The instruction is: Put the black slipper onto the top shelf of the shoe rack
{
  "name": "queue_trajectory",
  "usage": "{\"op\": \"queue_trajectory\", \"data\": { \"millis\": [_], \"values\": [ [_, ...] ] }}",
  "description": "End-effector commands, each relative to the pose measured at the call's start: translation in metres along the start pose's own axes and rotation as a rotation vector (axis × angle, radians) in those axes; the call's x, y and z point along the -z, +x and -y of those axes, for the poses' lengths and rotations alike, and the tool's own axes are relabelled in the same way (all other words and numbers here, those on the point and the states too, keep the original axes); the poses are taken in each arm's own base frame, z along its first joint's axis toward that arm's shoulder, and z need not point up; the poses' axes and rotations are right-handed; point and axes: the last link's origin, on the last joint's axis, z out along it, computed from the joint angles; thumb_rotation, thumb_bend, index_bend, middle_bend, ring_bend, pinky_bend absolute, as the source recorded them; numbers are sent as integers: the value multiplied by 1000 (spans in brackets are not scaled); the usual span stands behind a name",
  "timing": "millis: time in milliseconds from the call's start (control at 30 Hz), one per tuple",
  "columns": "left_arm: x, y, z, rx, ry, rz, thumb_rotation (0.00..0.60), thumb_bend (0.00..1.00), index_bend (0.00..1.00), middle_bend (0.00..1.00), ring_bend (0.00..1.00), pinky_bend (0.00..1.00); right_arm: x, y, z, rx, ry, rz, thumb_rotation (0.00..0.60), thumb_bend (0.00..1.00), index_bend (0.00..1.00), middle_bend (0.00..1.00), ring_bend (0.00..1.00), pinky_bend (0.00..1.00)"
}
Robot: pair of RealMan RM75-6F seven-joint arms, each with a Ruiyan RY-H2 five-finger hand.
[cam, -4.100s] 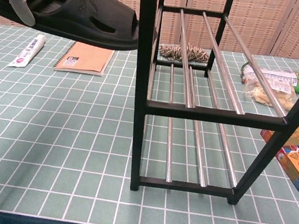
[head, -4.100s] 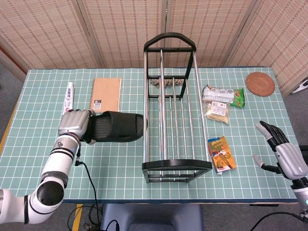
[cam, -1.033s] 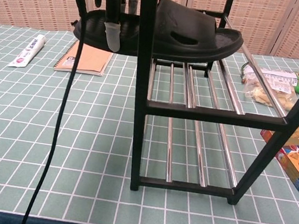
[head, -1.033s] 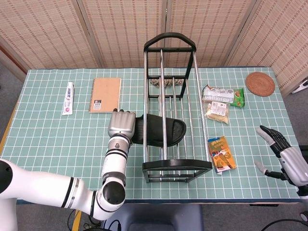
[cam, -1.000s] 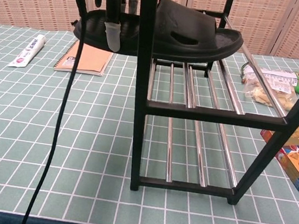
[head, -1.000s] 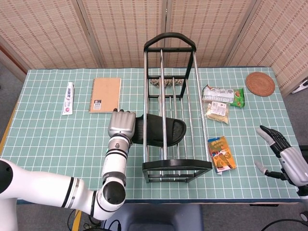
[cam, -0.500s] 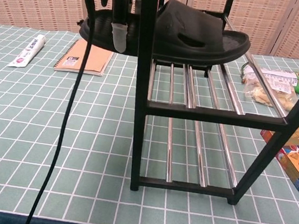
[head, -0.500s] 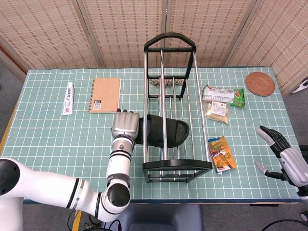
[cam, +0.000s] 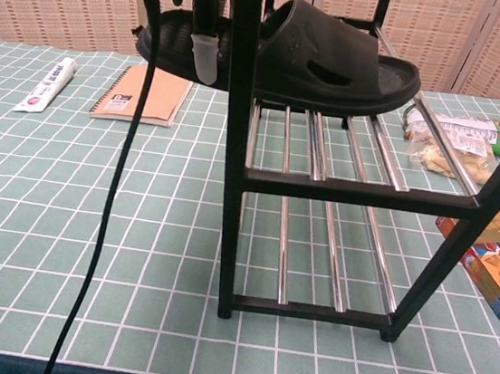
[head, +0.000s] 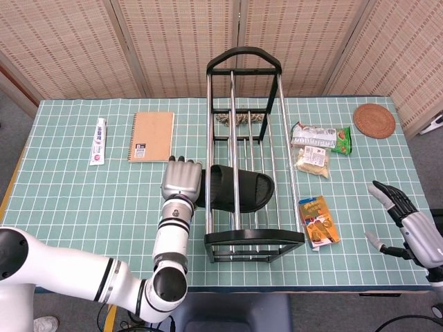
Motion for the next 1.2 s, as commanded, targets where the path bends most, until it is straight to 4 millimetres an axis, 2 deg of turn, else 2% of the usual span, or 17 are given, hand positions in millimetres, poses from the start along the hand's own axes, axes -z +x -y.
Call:
{"op": "queue_trajectory", "data": {
  "millis": [33,333,600,900,1200],
  "values": [
    [1,0,0,-3,1,0,600,154,206,216,115,140,0,0,0,0,1,-1,600,339,0,0,0,0],
    [2,0,-3,-10,0,-9,600,154,77,115,5,140,2,1,1,-1,3,-6,600,340,0,0,0,0],
    [-1,1,1,-10,13,-16,600,153,33,90,0,140,2,2,1,-2,4,-9,600,340,0,0,0,0],
    [-3,0,20,12,40,-12,600,153,33,89,0,140,2,2,1,1,2,-14,600,339,0,0,0,0],
    [2,1,55,58,80,-19,600,153,33,89,0,140,2,1,1,5,-5,-17,600,339,0,0,0,0]
  ]
}}
